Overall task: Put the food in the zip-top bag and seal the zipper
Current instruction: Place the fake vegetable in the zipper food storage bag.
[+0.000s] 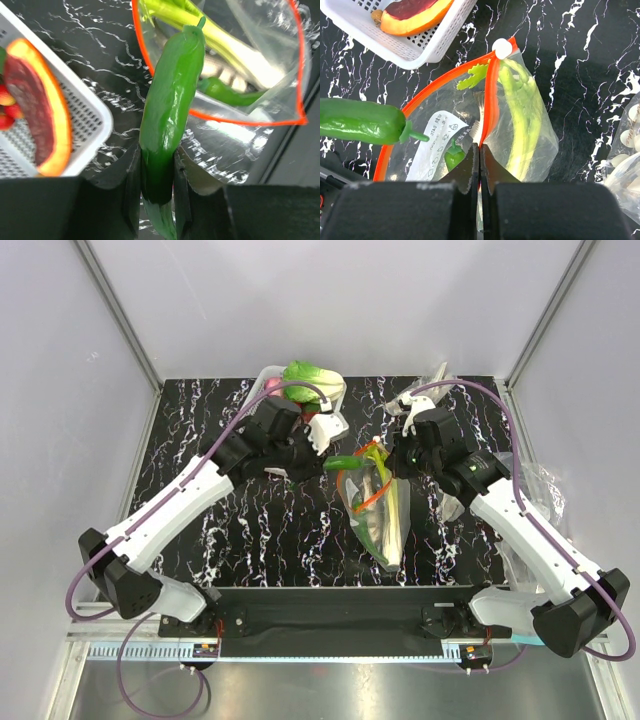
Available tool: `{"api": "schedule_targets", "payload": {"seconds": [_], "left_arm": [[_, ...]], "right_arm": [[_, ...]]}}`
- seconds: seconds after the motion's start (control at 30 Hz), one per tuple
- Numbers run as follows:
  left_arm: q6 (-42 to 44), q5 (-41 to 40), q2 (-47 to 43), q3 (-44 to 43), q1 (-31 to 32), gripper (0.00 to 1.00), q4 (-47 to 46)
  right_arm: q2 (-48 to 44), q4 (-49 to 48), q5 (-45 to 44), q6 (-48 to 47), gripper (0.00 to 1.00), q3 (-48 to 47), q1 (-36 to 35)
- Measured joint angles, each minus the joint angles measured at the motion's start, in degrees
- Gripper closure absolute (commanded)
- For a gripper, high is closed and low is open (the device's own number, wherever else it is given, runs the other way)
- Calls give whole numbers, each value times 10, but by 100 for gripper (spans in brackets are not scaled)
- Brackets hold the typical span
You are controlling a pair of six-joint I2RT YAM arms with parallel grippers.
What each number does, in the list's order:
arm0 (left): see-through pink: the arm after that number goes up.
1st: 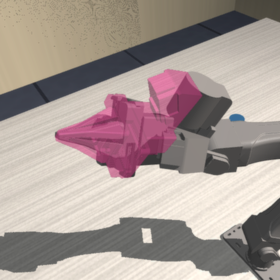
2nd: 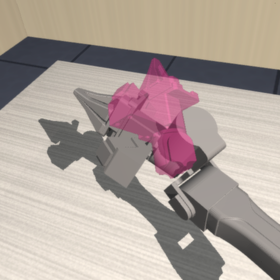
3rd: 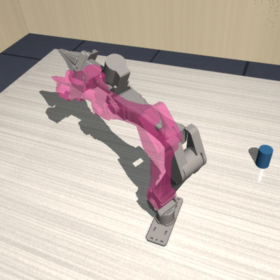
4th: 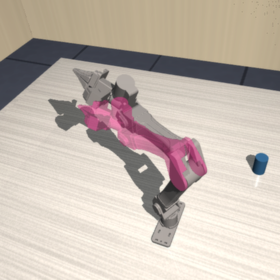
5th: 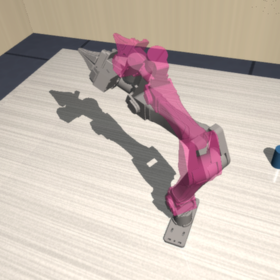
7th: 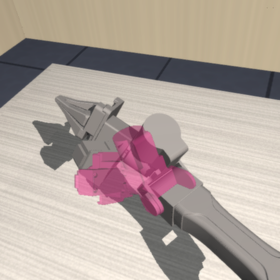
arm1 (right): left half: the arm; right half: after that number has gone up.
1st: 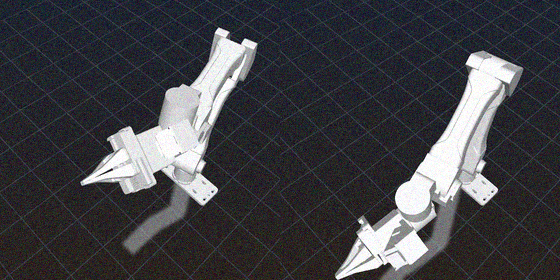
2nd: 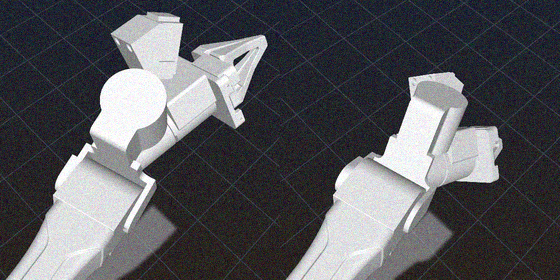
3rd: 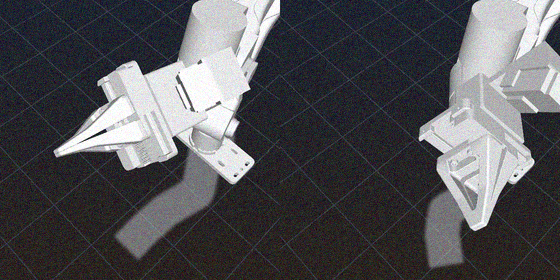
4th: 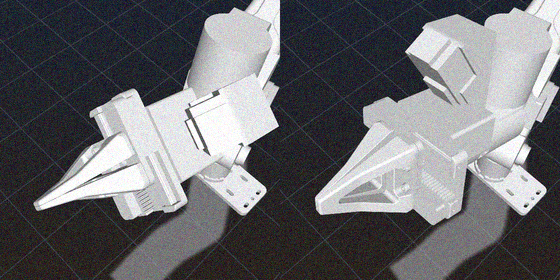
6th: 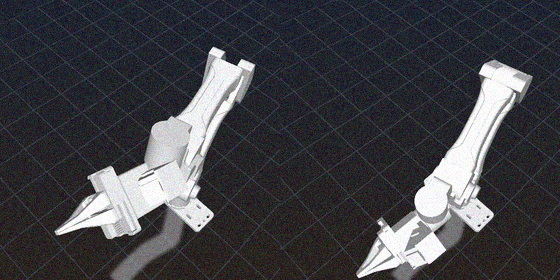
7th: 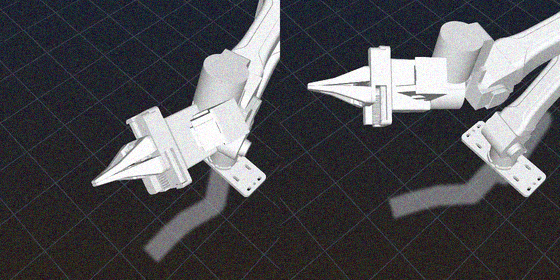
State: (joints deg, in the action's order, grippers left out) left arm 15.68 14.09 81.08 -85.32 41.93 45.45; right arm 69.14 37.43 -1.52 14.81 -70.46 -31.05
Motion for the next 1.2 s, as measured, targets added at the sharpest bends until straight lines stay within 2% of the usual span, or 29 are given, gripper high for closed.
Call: {"api": "schedule_targets", "payload": {"seconds": [0.07, 0.17, 0.3, 0.43, 0.57, 0.7, 0.87, 1.07, 1.17, 1.2], "left_arm": [[44, -2, 2, -7, 2, 77, 12], [121, -19, 14, -25, 23, 86, 35], [225, -46, 53, -62, 52, 93, 55], [336, -103, 58, -32, 78, 100, 25], [473, -128, 25, 81, 93, 100, -63], [578, -107, -5, 154, 96, 100, -123], [659, -71, -30, 153, 111, 100, -169], [710, -38, -25, 123, 138, 99, -156], [720, -18, -13, 102, 146, 92, -138], [720, -14, -10, 99, 149, 83, -134]], "right_arm": [[0, 1, 2, 0, 100, 0, 0], [0, 2, 5, 0, 100, 0, 0], [0, 4, 7, 0, 100, 0, 0], [-1, 8, 7, 0, 100, 0, 0], [-4, 11, 11, 1, 100, 0, 0], [-8, 14, 17, 1, 100, 0, 0], [-9, 14, 26, 2, 100, 0, 0], [-11, 11, 38, 4, 100, 4, 0], [-11, 11, 42, 4, 100, 4, 0], [-12, 11, 42, 4, 100, 4, 0]]}}
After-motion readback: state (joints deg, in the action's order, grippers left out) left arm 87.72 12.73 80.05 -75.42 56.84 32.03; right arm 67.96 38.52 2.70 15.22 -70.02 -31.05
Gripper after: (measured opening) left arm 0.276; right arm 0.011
